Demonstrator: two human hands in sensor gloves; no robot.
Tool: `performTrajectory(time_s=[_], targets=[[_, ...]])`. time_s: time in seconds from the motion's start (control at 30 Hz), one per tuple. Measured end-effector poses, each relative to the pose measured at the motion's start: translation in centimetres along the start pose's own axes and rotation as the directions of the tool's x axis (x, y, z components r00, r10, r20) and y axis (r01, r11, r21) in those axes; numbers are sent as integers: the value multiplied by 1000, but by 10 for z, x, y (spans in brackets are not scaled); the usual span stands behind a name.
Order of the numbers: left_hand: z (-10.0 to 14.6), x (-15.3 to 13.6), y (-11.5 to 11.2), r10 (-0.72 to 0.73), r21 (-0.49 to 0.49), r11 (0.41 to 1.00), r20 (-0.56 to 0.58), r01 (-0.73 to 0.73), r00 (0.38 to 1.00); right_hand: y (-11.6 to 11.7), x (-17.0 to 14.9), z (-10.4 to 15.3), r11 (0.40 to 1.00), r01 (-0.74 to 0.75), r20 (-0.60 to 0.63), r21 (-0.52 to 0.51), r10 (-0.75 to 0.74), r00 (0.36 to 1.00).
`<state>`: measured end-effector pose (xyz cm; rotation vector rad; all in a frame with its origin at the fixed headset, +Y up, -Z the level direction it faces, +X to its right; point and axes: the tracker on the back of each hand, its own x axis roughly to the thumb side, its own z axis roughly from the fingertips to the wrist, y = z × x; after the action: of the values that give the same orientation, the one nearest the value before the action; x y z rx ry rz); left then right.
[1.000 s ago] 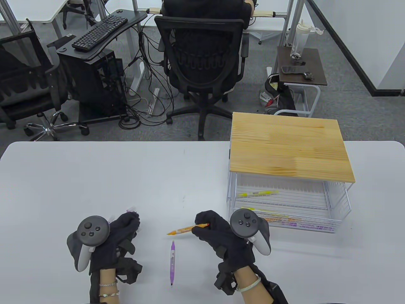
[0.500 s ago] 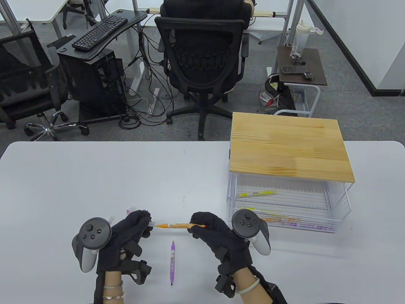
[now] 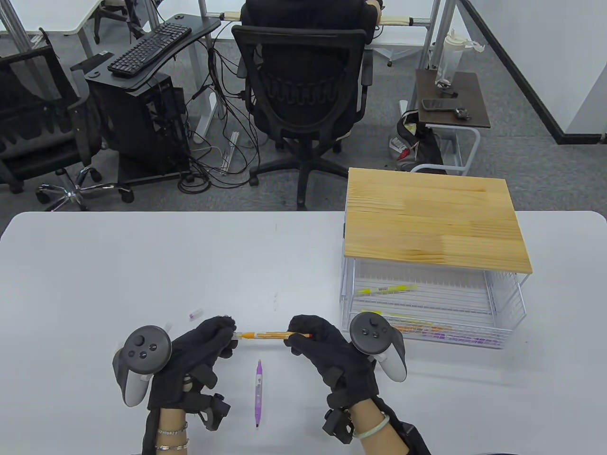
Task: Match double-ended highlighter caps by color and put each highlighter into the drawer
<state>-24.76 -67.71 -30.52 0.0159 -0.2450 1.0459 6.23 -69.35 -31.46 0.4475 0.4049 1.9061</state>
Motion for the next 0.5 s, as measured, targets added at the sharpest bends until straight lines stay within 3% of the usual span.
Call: performTrajectory(time_s=[0.33,0.5], targets=[[-3,6,-9,3,-144,990,57,5,998,-5,-5,-1,998,56,0,18,-56,998],[-3,10,-10,-63,-192,978,86,79,994,-7,-8,-2,998,61,1,20,-61,998]])
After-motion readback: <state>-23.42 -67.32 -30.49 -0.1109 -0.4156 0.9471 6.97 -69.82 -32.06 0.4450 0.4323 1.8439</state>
